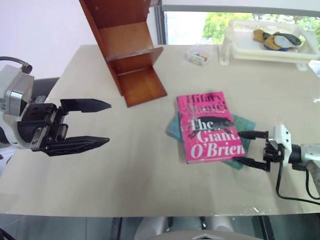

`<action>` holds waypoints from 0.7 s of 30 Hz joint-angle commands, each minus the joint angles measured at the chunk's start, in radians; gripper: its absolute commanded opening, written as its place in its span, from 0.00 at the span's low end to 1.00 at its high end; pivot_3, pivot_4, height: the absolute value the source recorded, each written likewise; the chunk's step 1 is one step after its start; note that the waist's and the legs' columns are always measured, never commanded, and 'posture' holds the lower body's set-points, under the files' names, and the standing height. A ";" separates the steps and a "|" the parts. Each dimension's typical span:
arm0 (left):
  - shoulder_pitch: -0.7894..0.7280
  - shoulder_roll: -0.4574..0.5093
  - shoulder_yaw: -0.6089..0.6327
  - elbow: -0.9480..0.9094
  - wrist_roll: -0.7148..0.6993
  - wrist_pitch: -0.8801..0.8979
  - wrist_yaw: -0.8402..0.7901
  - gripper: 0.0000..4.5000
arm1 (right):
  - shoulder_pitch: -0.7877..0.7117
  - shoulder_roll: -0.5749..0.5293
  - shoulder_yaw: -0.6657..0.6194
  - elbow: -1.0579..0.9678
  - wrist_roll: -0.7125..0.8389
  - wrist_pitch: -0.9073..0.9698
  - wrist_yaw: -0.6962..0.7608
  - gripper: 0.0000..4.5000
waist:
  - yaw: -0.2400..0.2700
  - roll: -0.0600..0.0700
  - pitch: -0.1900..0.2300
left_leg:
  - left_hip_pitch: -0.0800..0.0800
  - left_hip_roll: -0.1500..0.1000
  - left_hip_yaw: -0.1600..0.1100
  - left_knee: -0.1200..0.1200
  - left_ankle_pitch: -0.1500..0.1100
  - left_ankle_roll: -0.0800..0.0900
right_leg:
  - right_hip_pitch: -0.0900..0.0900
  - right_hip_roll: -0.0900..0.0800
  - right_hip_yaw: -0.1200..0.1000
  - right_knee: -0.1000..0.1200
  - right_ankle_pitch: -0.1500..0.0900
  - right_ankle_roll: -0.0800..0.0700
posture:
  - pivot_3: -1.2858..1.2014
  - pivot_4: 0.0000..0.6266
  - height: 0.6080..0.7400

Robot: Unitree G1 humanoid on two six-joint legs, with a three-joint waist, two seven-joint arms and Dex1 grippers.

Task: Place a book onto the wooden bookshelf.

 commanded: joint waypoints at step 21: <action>0.049 0.013 0.107 -0.038 -0.013 0.021 0.014 0.99 | -0.279 0.110 0.153 0.282 -0.110 -0.174 0.104 1.00 | -0.001 0.000 0.000 | 0.000 0.000 0.000 0.000 0.000 0.000 | 0.000 0.001 0.000 0.000 0.000 0.000 | 0.52 0.24 1.00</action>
